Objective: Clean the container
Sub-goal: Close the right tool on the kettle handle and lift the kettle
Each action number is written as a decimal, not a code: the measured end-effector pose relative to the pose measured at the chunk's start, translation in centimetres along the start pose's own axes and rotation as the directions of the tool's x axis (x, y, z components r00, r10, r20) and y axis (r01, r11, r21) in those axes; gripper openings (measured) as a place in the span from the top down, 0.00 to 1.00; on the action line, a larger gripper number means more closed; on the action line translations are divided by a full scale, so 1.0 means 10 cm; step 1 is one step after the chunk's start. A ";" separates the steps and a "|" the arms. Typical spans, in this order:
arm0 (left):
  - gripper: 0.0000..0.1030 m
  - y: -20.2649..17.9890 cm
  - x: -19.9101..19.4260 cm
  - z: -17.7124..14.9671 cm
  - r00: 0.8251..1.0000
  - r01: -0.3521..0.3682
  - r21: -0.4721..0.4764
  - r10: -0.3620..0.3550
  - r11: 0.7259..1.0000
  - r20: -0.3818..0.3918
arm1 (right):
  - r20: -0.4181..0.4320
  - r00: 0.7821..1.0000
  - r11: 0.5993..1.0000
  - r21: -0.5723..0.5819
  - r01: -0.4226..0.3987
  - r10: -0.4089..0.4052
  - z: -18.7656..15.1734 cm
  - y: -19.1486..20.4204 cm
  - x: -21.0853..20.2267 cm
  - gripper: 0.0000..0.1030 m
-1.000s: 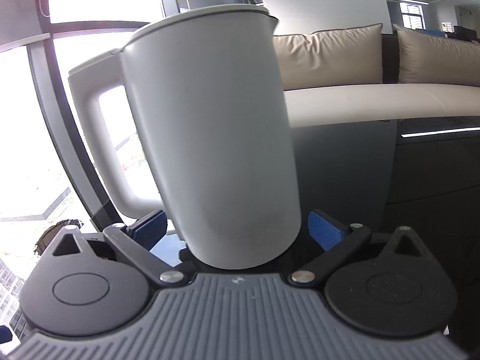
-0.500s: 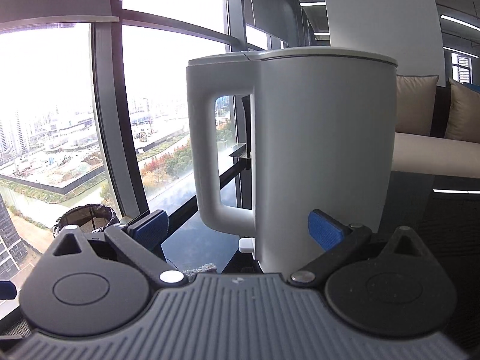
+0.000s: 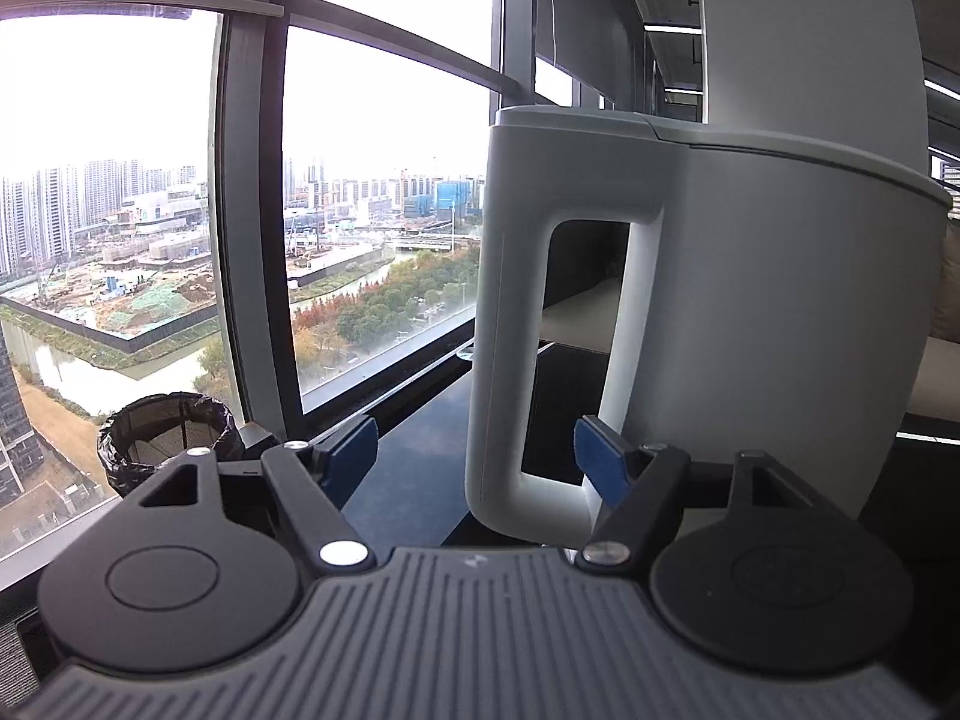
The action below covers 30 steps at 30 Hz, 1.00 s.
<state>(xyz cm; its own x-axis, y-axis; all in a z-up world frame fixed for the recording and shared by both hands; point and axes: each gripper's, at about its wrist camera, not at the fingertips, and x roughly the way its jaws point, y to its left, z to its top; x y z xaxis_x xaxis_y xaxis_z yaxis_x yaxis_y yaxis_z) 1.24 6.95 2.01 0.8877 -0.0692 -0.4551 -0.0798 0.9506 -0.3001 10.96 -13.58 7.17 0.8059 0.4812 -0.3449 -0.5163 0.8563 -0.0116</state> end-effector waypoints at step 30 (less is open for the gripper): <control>0.01 -0.08 0.02 -0.04 0.999 -0.039 0.033 0.039 0.999 0.002 | 0.031 0.999 0.996 0.091 0.020 -0.023 -0.34 -0.33 -0.83 0.74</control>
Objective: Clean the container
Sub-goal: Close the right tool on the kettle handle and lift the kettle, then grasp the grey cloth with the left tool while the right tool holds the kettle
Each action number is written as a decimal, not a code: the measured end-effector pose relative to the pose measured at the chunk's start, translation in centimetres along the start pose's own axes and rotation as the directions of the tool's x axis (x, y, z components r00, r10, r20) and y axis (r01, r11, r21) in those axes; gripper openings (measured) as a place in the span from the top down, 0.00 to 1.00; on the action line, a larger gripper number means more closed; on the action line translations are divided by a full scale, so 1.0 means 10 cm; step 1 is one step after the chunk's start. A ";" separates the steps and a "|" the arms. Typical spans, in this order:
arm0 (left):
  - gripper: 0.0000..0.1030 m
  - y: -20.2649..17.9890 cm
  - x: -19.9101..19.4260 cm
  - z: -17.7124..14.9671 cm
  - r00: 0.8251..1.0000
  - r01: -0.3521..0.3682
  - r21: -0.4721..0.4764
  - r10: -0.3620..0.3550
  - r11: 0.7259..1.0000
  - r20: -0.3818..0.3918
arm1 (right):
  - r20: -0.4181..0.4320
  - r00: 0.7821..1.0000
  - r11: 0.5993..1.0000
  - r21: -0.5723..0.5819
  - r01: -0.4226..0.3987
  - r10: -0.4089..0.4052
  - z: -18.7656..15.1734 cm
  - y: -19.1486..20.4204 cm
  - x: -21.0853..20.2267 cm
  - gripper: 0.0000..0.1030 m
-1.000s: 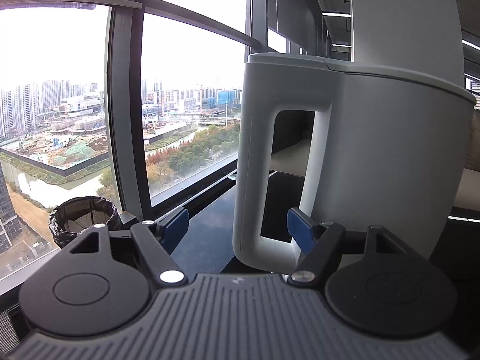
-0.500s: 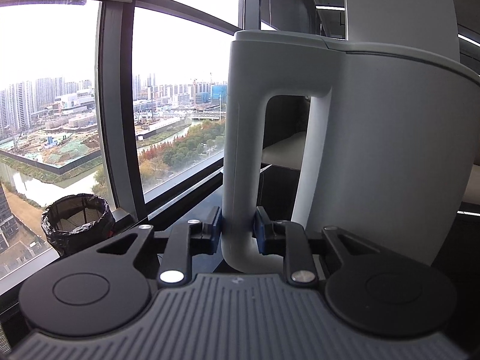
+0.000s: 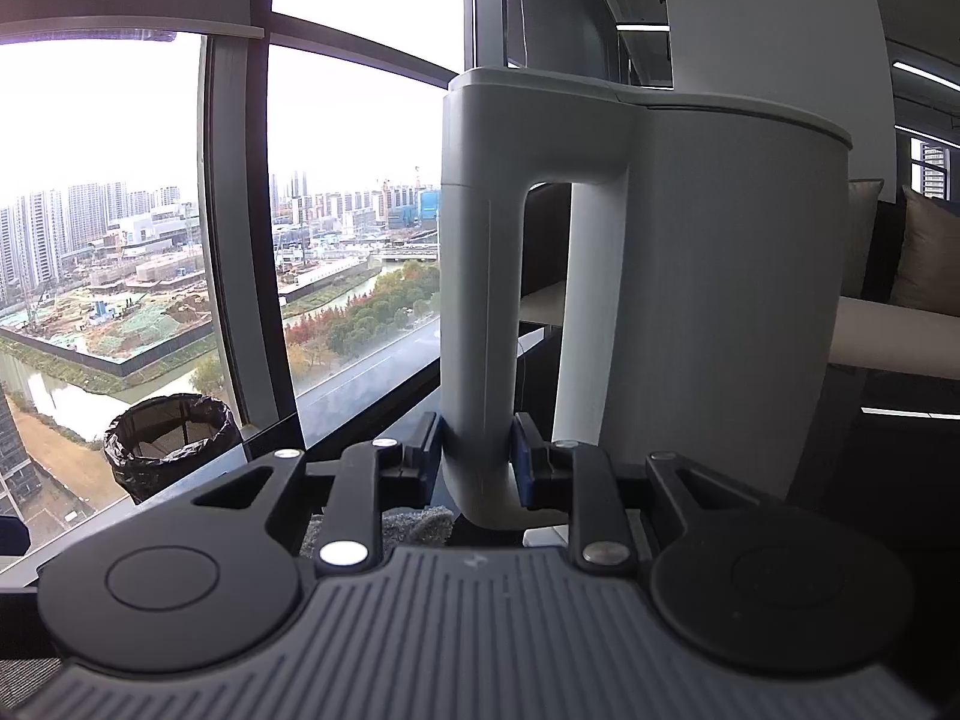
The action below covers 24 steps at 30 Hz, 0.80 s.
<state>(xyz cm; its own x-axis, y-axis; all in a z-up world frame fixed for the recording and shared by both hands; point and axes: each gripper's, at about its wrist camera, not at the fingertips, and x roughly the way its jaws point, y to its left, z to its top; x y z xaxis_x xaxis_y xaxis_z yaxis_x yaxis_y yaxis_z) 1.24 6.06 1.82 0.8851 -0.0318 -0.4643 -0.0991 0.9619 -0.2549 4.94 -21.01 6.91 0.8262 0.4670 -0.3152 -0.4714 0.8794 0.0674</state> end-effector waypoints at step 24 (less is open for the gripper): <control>0.01 -0.36 0.07 -0.14 0.995 -0.096 0.162 0.092 0.982 0.032 | 0.014 0.979 0.959 0.204 0.196 -0.203 -0.26 -0.41 -0.84 0.75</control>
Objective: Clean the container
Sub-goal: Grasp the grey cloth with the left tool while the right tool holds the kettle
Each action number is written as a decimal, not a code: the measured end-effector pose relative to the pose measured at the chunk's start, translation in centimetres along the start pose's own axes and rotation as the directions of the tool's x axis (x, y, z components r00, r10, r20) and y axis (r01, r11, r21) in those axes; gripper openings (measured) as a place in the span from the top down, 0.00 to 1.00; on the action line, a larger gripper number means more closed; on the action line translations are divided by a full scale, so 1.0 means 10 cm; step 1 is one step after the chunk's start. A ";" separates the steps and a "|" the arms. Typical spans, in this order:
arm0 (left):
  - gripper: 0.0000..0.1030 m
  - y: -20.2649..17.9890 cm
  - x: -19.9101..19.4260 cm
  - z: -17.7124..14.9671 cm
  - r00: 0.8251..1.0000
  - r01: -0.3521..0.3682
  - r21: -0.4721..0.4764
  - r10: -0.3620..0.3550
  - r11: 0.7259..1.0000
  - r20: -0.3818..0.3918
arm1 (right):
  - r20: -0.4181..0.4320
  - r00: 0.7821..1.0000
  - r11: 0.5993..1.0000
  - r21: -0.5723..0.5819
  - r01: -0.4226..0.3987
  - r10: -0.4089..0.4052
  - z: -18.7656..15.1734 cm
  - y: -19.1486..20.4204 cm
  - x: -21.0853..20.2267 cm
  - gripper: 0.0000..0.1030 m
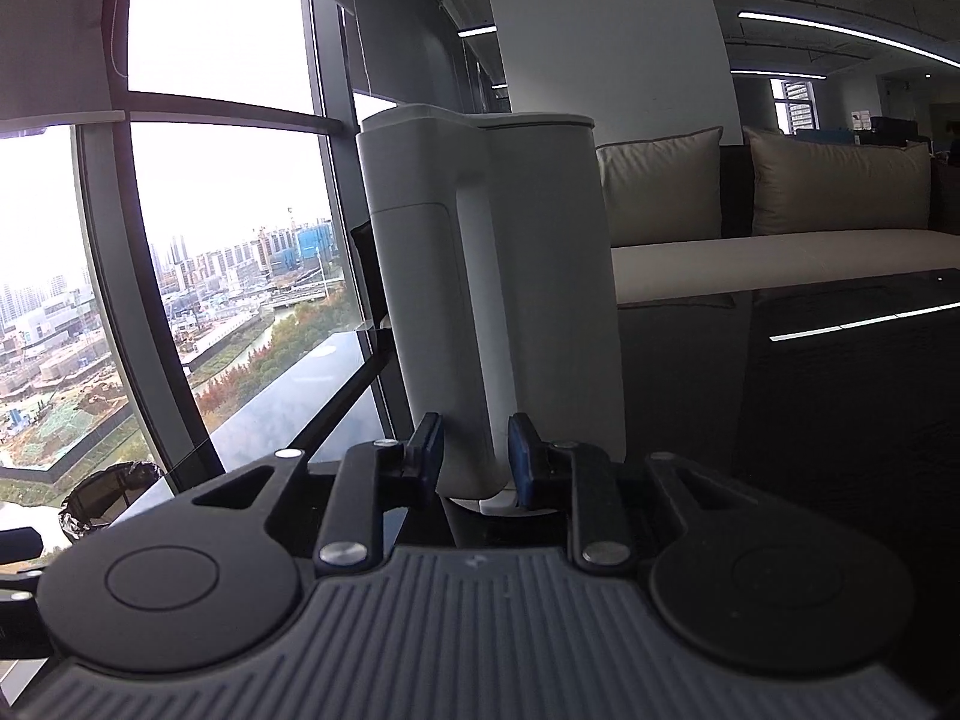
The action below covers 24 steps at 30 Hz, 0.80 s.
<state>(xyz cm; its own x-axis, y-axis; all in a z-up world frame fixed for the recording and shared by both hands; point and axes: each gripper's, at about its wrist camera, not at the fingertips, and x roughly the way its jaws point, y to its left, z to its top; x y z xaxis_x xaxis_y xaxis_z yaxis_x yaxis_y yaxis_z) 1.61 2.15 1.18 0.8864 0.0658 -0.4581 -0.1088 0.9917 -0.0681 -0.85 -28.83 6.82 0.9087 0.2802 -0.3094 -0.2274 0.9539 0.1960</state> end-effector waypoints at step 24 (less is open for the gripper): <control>0.01 -0.06 0.44 -0.01 0.994 -0.040 -0.040 0.036 0.998 -0.099 | -0.011 0.996 0.986 -0.143 0.089 -0.091 -0.09 0.05 0.22 0.69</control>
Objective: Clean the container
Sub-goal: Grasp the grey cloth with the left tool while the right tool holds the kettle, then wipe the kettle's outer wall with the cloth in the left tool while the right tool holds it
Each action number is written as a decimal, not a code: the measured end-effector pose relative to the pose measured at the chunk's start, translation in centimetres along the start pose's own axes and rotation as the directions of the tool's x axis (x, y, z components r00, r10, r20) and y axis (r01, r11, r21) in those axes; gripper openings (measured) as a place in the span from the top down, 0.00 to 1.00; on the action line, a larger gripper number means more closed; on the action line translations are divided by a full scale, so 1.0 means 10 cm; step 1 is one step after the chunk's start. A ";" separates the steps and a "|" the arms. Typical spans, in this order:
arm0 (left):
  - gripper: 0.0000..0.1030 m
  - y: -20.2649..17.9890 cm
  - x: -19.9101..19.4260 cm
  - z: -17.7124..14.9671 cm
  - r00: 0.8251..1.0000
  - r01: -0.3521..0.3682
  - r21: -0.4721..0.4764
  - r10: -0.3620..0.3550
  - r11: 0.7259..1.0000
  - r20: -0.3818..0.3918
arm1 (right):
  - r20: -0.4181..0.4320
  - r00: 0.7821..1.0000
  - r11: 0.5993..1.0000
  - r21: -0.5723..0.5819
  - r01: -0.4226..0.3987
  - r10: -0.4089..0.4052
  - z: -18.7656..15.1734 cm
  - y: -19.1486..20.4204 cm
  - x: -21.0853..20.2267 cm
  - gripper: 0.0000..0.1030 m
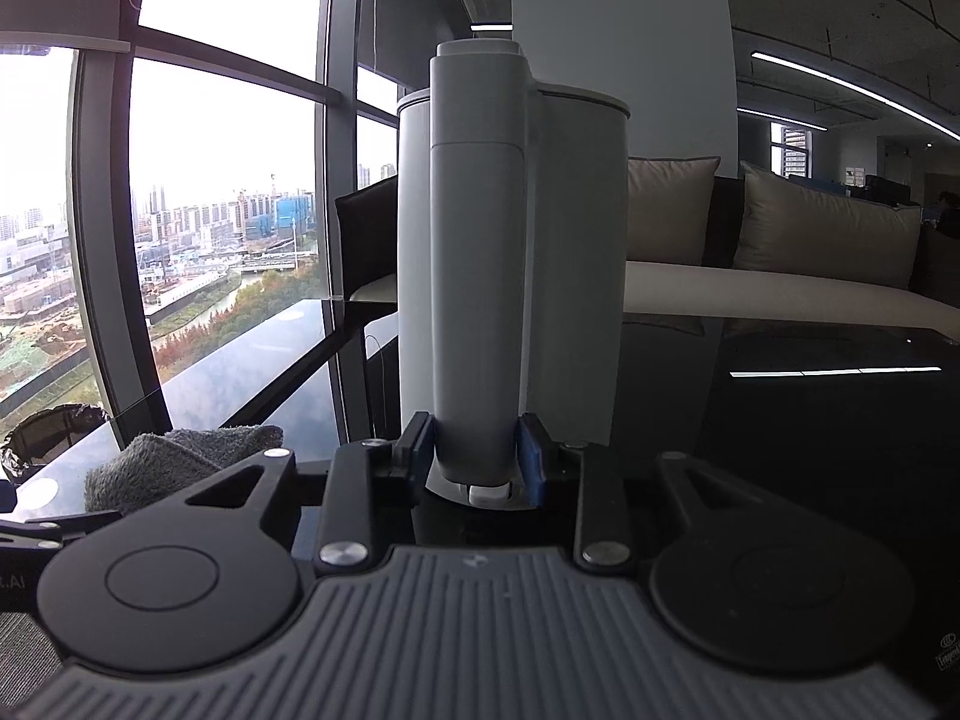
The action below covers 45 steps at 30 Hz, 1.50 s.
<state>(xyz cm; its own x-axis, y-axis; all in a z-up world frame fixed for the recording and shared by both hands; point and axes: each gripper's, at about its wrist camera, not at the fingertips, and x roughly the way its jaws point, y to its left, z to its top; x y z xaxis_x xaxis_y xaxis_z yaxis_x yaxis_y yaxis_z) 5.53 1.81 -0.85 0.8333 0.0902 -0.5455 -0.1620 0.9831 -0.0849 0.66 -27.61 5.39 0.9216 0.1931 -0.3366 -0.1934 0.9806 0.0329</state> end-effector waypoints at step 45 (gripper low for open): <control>0.76 -0.74 0.90 1.07 0.634 0.769 -0.141 -0.772 0.624 0.041 | -0.056 0.996 0.998 0.003 -0.063 0.063 -0.02 0.14 0.21 0.69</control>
<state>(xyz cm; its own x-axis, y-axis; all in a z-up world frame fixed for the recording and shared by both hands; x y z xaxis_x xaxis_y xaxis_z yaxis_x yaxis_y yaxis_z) 19.86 -2.94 3.77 0.6750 -0.6956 -0.2460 0.4649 0.6599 -0.5902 2.30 -25.84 4.55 0.8873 0.2520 -0.3863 -0.2500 0.9666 0.0564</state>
